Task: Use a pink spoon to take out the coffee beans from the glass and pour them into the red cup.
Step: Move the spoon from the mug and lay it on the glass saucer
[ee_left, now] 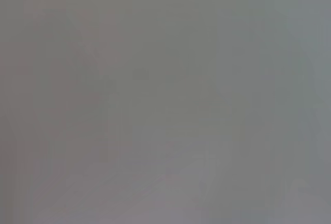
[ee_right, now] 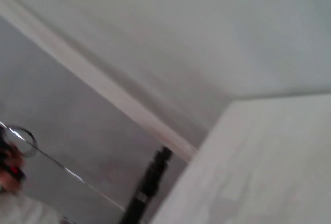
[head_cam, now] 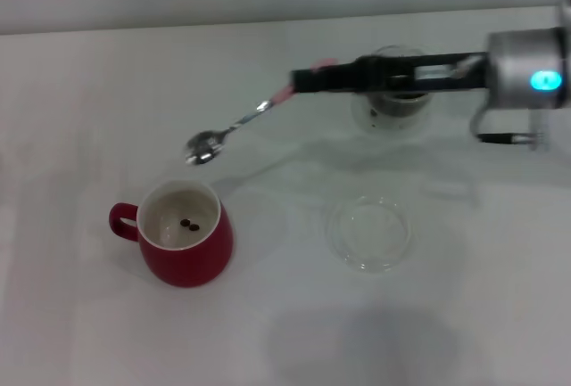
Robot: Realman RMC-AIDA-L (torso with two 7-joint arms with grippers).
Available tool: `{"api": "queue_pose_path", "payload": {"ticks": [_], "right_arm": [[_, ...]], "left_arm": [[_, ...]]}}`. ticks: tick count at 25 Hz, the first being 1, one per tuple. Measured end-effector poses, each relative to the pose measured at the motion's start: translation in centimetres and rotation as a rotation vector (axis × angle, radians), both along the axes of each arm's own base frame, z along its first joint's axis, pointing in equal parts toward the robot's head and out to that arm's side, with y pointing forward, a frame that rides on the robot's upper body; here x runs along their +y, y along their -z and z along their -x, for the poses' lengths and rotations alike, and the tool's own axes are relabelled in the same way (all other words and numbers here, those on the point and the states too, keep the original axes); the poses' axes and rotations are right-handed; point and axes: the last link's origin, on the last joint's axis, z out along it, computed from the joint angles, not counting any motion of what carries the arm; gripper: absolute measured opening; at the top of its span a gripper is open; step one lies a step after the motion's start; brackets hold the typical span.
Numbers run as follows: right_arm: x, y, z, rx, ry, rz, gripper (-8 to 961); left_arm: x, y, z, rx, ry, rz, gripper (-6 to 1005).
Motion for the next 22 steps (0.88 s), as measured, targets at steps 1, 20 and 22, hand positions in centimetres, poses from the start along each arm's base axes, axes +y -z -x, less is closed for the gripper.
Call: {"api": "queue_pose_path", "payload": {"ticks": [1, 20, 22], "right_arm": [[-0.3, -0.9, -0.6, 0.020, 0.009, -0.007, 283], [-5.7, -5.6, -12.3, -0.144, 0.201, -0.115, 289], [-5.8, -5.2, -12.5, -0.167, 0.193, -0.111, 290]], "left_arm": [[0.0, 0.0, 0.0, 0.000, 0.001, 0.000, 727], [0.3, 0.1, -0.3, -0.007, 0.009, 0.001, 726], [0.3, 0.2, -0.3, -0.007, 0.009, 0.001, 726]]}}
